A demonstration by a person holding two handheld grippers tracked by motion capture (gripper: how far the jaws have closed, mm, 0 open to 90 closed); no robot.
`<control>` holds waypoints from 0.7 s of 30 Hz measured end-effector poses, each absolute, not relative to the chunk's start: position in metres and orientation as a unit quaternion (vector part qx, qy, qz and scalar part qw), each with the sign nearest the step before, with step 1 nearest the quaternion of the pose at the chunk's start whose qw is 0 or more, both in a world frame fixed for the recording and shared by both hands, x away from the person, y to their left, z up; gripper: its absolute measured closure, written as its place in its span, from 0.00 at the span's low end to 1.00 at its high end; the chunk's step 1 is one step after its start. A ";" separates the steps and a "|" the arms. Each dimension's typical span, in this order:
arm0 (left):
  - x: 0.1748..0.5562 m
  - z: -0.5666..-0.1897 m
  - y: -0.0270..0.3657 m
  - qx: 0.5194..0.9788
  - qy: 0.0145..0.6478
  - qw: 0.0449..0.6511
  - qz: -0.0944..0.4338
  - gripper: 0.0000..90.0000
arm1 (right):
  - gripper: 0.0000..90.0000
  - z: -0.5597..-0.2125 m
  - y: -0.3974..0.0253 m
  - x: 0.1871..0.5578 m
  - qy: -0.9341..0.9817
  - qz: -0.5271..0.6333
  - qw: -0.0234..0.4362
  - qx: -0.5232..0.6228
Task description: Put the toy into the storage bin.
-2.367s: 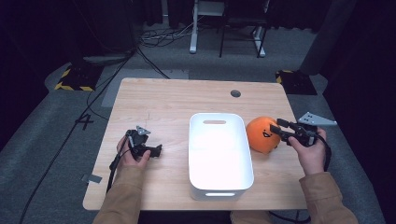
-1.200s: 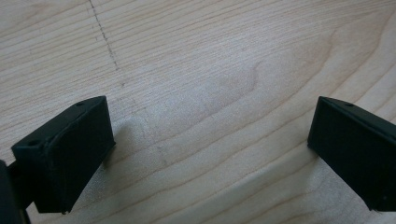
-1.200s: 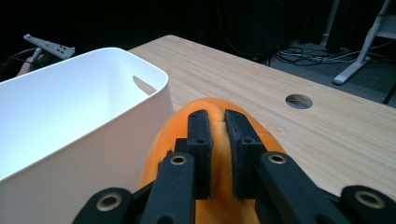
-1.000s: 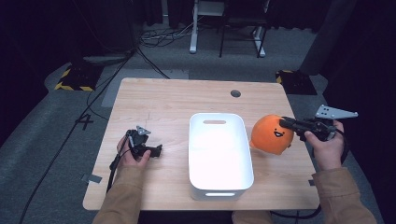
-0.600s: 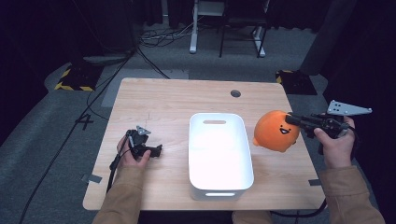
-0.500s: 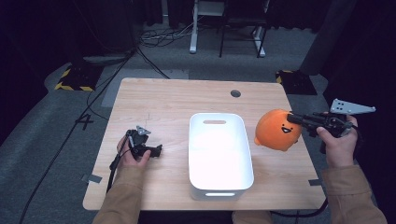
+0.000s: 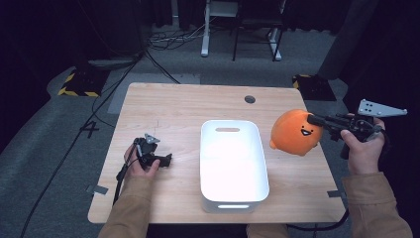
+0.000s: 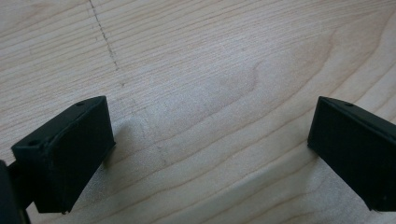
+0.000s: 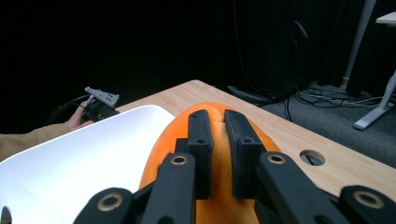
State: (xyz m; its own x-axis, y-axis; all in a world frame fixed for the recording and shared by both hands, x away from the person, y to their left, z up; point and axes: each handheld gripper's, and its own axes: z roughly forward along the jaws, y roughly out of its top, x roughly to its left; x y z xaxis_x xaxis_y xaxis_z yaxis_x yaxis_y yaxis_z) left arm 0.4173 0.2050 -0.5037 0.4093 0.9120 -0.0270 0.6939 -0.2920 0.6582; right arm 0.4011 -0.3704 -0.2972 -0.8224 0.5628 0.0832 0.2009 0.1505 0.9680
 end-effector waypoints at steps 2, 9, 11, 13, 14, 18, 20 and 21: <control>0.417 -0.504 0.205 0.783 0.512 0.302 0.181 0.01 | 0.91 -0.294 -0.369 0.401 0.745 0.597 0.154 0.255; 0.417 -0.504 0.205 0.783 0.513 0.302 0.181 0.01 | 0.91 -0.285 -0.361 0.400 0.747 0.597 0.157 0.248; 0.417 -0.504 0.205 0.783 0.513 0.302 0.181 0.01 | 0.91 -0.281 -0.357 0.401 0.750 0.595 0.159 0.242; 0.417 -0.504 0.205 0.783 0.513 0.302 0.181 0.01 | 0.91 -0.276 -0.351 0.402 0.751 0.596 0.159 0.235; 0.417 -0.504 0.205 0.783 0.513 0.302 0.181 0.01 | 0.91 -0.275 -0.350 0.402 0.751 0.597 0.159 0.233; 0.417 -0.504 0.205 0.783 0.513 0.302 0.181 0.01 | 0.91 -0.270 -0.342 0.402 0.752 0.598 0.158 0.227; 0.417 -0.504 0.205 0.783 0.513 0.302 0.181 0.01 | 0.91 -0.266 -0.334 0.404 0.755 0.597 0.159 0.219; 0.417 -0.504 0.205 0.783 0.513 0.302 0.181 0.01 | 0.91 -0.265 -0.331 0.404 0.756 0.597 0.160 0.216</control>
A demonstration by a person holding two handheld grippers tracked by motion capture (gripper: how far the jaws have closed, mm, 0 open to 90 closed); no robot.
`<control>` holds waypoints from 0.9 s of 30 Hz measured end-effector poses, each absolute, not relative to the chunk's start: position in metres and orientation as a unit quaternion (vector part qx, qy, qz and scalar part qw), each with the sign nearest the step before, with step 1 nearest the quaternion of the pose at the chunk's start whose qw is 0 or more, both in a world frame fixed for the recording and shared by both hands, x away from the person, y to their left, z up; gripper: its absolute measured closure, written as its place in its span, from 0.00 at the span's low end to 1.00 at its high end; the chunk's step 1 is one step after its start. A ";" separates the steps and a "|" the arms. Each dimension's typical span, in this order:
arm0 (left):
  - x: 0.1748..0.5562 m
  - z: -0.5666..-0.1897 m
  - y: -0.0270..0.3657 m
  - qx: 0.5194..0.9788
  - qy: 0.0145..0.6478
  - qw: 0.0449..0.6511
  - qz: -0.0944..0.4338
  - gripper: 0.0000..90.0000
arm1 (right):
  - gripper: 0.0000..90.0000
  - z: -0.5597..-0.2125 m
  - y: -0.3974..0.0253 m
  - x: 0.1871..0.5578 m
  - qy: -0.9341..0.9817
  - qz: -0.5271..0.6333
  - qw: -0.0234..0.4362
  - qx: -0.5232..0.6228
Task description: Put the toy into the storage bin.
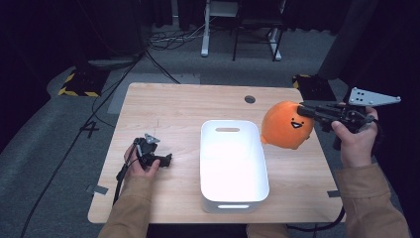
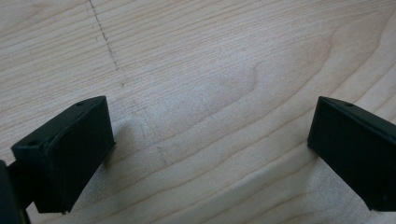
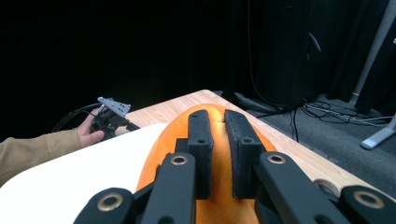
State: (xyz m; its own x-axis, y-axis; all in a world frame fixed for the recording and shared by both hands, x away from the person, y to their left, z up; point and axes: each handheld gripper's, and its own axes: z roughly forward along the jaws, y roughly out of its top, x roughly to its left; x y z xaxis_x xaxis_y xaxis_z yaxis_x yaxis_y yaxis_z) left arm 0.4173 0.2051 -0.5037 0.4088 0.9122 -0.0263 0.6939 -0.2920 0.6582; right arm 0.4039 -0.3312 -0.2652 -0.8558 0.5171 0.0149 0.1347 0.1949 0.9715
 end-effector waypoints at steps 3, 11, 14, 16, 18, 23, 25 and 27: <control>0.417 -0.504 0.205 0.784 0.512 0.301 0.182 0.01 | 0.91 -0.263 -0.321 0.406 0.755 0.601 0.154 0.210; 0.417 -0.504 0.205 0.784 0.512 0.302 0.180 0.01 | 0.91 -0.259 -0.289 0.417 0.758 0.607 0.141 0.192; 0.418 -0.504 0.205 0.784 0.512 0.302 0.180 0.01 | 0.91 -0.257 -0.275 0.419 0.762 0.607 0.137 0.183; 0.418 -0.504 0.205 0.784 0.512 0.302 0.180 0.01 | 0.91 -0.257 -0.266 0.421 0.763 0.607 0.134 0.177; 0.418 -0.504 0.205 0.784 0.511 0.302 0.180 0.01 | 0.91 -0.256 -0.256 0.422 0.767 0.606 0.130 0.169; 0.418 -0.504 0.205 0.784 0.511 0.302 0.180 0.01 | 0.91 -0.255 -0.234 0.426 0.772 0.603 0.122 0.158; 0.418 -0.504 0.205 0.784 0.511 0.302 0.180 0.01 | 0.91 -0.255 -0.226 0.427 0.775 0.601 0.120 0.155; 0.417 -0.504 0.205 0.784 0.512 0.302 0.179 0.01 | 0.91 -0.256 -0.223 0.428 0.776 0.600 0.120 0.154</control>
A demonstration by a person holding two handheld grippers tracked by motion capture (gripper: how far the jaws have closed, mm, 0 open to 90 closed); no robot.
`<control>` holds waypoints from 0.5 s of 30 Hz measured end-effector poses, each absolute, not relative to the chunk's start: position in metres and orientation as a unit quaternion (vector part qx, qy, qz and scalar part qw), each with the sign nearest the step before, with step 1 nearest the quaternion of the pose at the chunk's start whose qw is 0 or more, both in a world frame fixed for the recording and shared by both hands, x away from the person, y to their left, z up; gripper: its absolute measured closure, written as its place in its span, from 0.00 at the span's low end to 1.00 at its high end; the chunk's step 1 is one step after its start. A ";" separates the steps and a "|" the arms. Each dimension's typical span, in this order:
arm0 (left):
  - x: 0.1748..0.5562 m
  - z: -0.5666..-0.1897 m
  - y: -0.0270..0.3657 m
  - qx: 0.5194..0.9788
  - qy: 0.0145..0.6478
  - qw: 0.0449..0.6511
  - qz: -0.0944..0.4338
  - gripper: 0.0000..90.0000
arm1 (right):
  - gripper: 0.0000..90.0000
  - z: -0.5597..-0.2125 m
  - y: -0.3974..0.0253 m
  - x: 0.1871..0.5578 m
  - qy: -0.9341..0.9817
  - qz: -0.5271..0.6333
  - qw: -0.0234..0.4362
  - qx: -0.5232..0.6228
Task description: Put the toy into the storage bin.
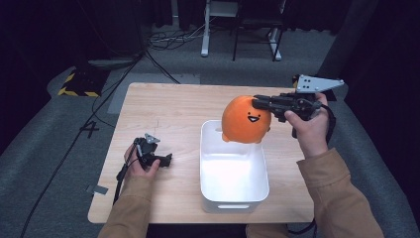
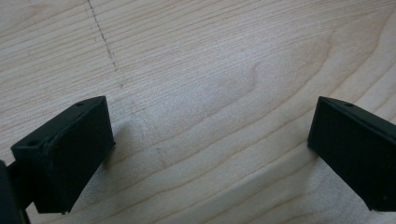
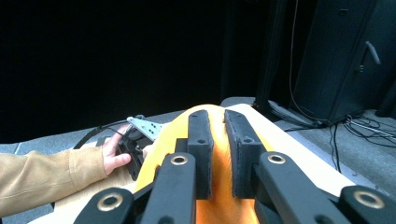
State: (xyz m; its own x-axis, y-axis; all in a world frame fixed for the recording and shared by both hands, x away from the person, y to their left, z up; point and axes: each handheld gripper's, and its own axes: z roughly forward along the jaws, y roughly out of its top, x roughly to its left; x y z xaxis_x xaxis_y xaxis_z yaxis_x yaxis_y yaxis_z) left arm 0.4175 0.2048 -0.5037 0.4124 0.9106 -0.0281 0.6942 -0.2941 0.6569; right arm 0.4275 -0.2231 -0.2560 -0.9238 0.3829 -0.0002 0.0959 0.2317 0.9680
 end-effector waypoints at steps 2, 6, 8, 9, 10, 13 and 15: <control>0.418 -0.504 0.205 0.784 0.511 0.302 0.180 0.01 | 0.91 -0.258 -0.215 0.429 0.779 0.596 0.118 0.155; 0.418 -0.504 0.205 0.785 0.510 0.303 0.178 0.01 | 0.91 -0.266 -0.200 0.430 0.783 0.590 0.119 0.156; 0.418 -0.504 0.205 0.785 0.510 0.304 0.178 0.01 | 0.91 -0.268 -0.197 0.430 0.784 0.590 0.116 0.156; 0.418 -0.504 0.205 0.785 0.510 0.304 0.178 0.01 | 0.91 -0.270 -0.195 0.431 0.785 0.589 0.114 0.154; 0.418 -0.504 0.205 0.785 0.510 0.304 0.178 0.01 | 0.91 -0.274 -0.190 0.431 0.788 0.586 0.108 0.153; 0.418 -0.504 0.205 0.785 0.510 0.304 0.177 0.01 | 0.91 -0.278 -0.186 0.432 0.792 0.582 0.102 0.154; 0.418 -0.504 0.205 0.785 0.510 0.304 0.178 0.01 | 0.91 -0.284 -0.182 0.432 0.796 0.577 0.098 0.154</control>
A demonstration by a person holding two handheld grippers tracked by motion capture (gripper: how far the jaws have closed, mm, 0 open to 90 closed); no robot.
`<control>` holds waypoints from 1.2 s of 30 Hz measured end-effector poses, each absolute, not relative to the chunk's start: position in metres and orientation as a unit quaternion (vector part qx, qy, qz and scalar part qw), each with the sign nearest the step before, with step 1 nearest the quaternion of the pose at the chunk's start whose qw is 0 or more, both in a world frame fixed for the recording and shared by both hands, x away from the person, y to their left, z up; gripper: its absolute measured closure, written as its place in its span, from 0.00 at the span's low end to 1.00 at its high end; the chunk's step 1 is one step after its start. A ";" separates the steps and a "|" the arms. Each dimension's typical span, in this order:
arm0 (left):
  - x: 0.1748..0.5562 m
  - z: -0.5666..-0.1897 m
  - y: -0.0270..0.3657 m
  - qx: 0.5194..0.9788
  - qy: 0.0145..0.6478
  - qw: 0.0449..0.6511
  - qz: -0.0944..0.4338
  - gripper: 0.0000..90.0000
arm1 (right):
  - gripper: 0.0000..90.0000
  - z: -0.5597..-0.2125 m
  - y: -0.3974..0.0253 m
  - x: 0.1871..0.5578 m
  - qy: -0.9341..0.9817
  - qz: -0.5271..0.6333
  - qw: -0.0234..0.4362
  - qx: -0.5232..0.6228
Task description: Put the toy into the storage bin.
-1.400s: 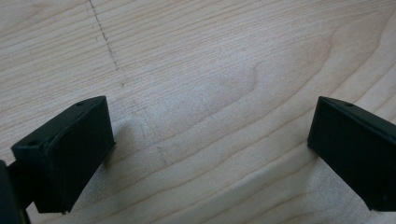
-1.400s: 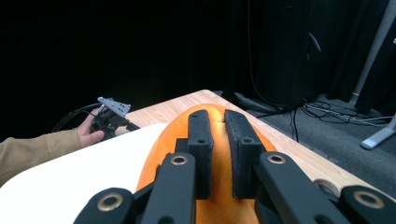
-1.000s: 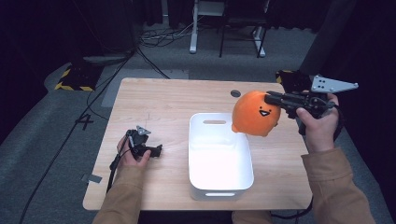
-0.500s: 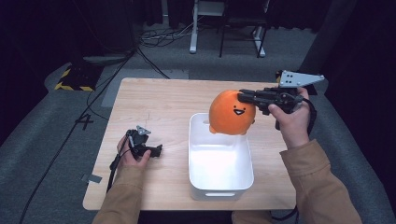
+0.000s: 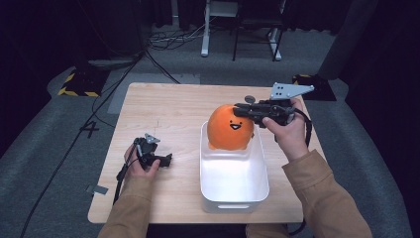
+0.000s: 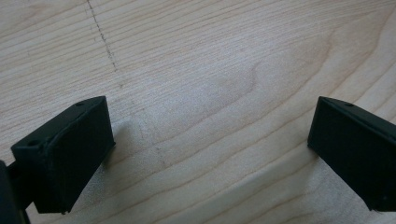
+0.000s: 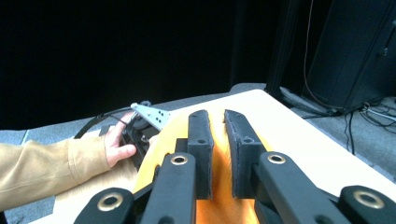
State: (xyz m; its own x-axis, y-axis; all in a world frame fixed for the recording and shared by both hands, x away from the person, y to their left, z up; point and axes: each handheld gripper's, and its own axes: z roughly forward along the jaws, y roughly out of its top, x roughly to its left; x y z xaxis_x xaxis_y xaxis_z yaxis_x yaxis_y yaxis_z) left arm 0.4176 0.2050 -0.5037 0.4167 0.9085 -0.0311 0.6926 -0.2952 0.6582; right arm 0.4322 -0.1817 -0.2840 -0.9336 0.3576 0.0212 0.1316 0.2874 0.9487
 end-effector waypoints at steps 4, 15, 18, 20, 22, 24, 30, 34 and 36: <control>0.418 -0.504 0.205 0.785 0.510 0.304 0.178 0.01 | 0.91 -0.291 -0.178 0.432 0.801 0.571 0.094 0.153; 0.418 -0.504 0.205 0.785 0.510 0.304 0.178 0.01 | 0.90 -0.318 -0.169 0.433 0.818 0.549 0.073 0.155; 0.418 -0.504 0.205 0.785 0.510 0.304 0.178 0.01 | 0.90 -0.320 -0.168 0.433 0.821 0.545 0.070 0.156; 0.418 -0.504 0.205 0.785 0.510 0.304 0.178 0.01 | 0.90 -0.324 -0.166 0.432 0.825 0.539 0.068 0.155; 0.418 -0.504 0.205 0.785 0.510 0.304 0.178 0.01 | 0.90 -0.328 -0.164 0.432 0.829 0.533 0.065 0.155; 0.418 -0.504 0.205 0.785 0.510 0.304 0.178 0.01 | 0.90 -0.329 -0.163 0.432 0.830 0.531 0.064 0.157; 0.418 -0.504 0.205 0.785 0.510 0.304 0.178 0.01 | 0.90 -0.338 -0.158 0.433 0.844 0.509 0.056 0.162; 0.418 -0.504 0.205 0.785 0.510 0.304 0.178 0.01 | 0.89 -0.341 -0.154 0.434 0.853 0.493 0.051 0.161; 0.418 -0.504 0.205 0.785 0.510 0.304 0.178 0.01 | 0.89 -0.344 -0.150 0.435 0.860 0.481 0.044 0.165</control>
State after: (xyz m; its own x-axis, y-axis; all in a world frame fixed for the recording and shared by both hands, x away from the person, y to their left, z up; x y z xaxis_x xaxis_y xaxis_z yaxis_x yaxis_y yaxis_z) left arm 0.4176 0.2050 -0.5037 0.4167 0.9085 -0.0313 0.6926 -0.2950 0.6582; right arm 0.4349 -0.1503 -0.3443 -0.9418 0.3259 0.0826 0.2407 0.4821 0.8424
